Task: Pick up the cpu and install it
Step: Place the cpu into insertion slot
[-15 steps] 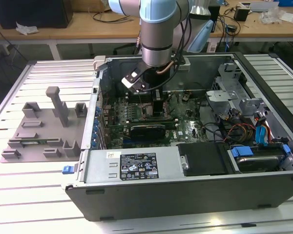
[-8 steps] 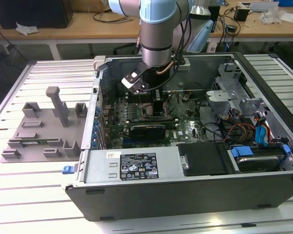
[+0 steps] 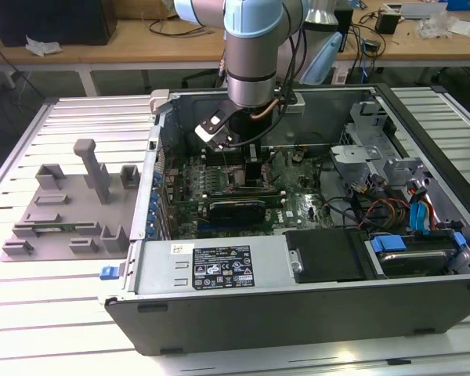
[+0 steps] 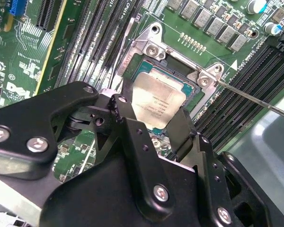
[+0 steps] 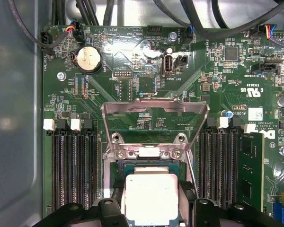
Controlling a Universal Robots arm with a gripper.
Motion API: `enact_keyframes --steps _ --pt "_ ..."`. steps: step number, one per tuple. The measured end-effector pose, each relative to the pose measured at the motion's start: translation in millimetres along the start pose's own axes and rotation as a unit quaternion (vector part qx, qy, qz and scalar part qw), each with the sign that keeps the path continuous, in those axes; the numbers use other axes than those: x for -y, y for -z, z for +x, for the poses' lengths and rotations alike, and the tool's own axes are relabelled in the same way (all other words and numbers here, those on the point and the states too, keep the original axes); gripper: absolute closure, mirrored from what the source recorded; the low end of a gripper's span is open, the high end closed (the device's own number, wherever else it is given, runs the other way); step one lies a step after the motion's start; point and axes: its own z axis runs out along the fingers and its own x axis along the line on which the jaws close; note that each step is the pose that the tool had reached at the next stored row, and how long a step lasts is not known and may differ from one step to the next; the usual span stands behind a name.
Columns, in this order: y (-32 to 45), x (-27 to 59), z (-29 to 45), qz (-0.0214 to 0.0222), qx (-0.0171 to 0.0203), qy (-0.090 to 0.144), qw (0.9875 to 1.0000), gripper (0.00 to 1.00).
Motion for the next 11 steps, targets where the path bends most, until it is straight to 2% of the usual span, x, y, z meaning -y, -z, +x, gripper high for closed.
enact_keyframes --steps 11 --pt "-0.3 -2.1 0.1 0.0001 0.0000 -0.002 1.0000 0.47"
